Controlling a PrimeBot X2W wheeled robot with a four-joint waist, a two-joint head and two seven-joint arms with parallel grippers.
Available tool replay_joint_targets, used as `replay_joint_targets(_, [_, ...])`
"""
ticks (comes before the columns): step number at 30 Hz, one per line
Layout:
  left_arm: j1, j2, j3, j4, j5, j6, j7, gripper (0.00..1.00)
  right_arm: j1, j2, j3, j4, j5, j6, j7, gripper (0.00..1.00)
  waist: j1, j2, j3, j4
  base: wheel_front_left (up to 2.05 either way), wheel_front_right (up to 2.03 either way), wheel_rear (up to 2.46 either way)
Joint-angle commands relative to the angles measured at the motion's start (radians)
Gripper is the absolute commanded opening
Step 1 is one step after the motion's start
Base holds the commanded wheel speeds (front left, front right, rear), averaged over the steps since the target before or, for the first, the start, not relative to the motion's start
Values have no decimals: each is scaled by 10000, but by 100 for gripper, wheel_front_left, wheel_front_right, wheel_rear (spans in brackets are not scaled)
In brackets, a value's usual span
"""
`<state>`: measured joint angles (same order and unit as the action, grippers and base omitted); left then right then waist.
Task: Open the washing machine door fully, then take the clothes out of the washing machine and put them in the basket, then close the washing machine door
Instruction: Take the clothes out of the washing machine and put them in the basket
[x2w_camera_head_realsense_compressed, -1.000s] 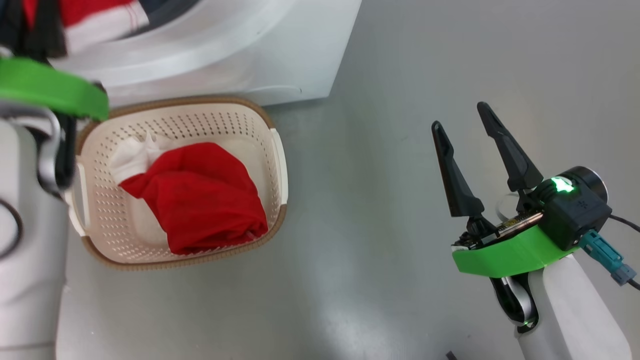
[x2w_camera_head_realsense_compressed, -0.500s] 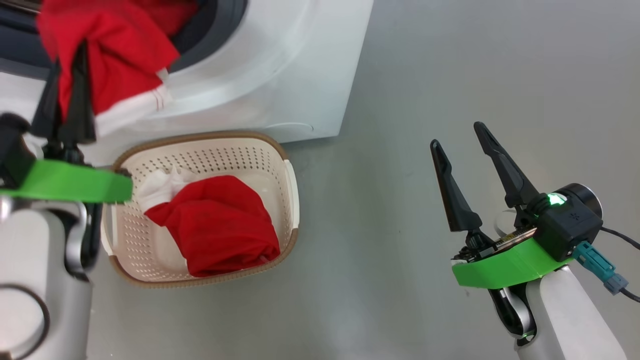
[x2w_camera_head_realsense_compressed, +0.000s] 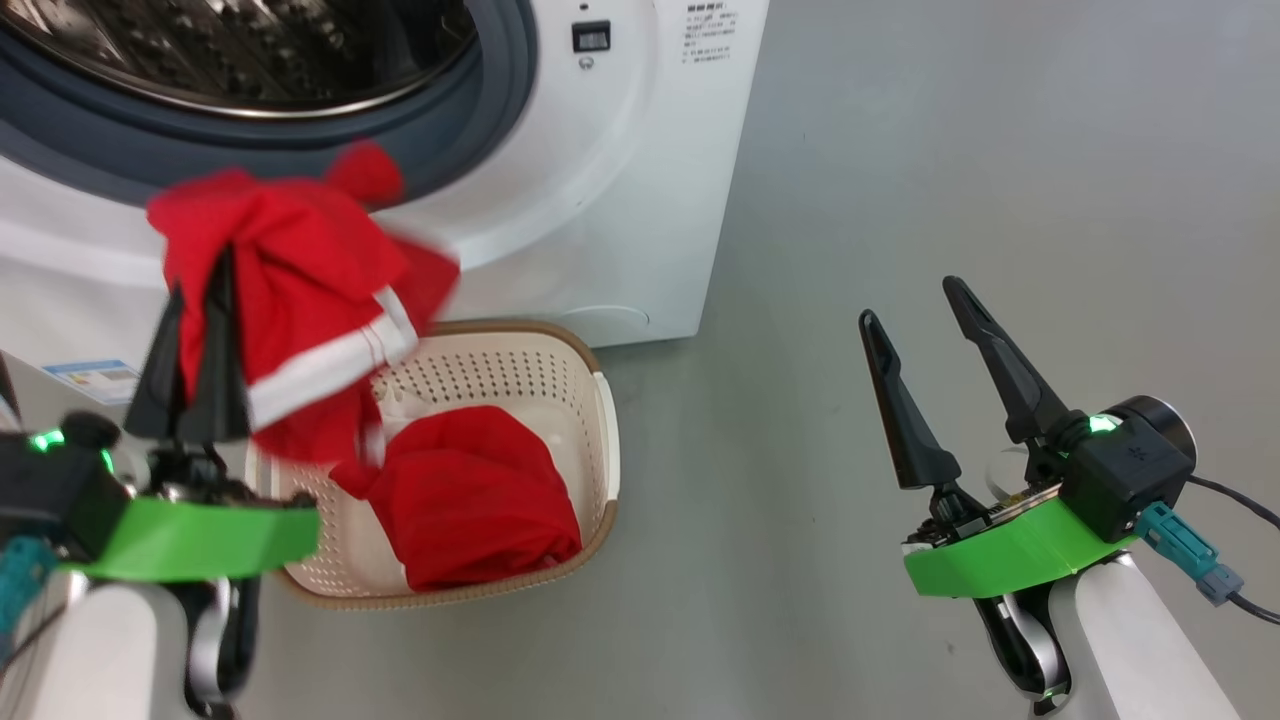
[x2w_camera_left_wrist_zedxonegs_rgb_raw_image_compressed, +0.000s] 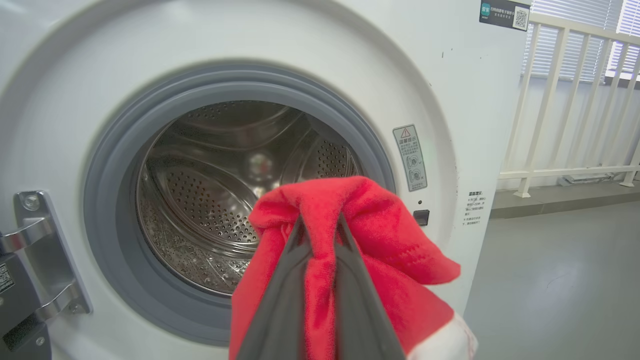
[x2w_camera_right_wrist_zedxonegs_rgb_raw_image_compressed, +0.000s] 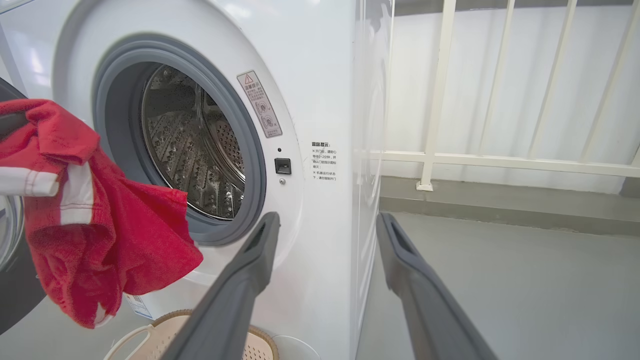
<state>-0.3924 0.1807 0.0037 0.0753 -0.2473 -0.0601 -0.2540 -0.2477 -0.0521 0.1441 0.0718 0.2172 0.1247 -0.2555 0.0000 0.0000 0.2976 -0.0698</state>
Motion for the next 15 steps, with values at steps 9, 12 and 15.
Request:
replay_joint_targets(9, [1222, -230, 309, -970, 169, 205, -78, 0, 239, 19, 253, -171, 72, 60, -63, 100, 0, 0, -529, 88, 0, 0, 0])
replay_joint_targets(12, [1320, -285, 251, -869, 211, 205, -78, 0, 262, 19, 257, -175, 71, 60, -63, 100, 0, 0, -526, 88, 0, 0, 0])
replay_joint_targets(15, [1317, -391, 168, -677, 289, 221, -78, 0, 272, 19, 278, -207, 58, 60, -63, 100, 0, 0, -458, 90, 0, 0, 0])
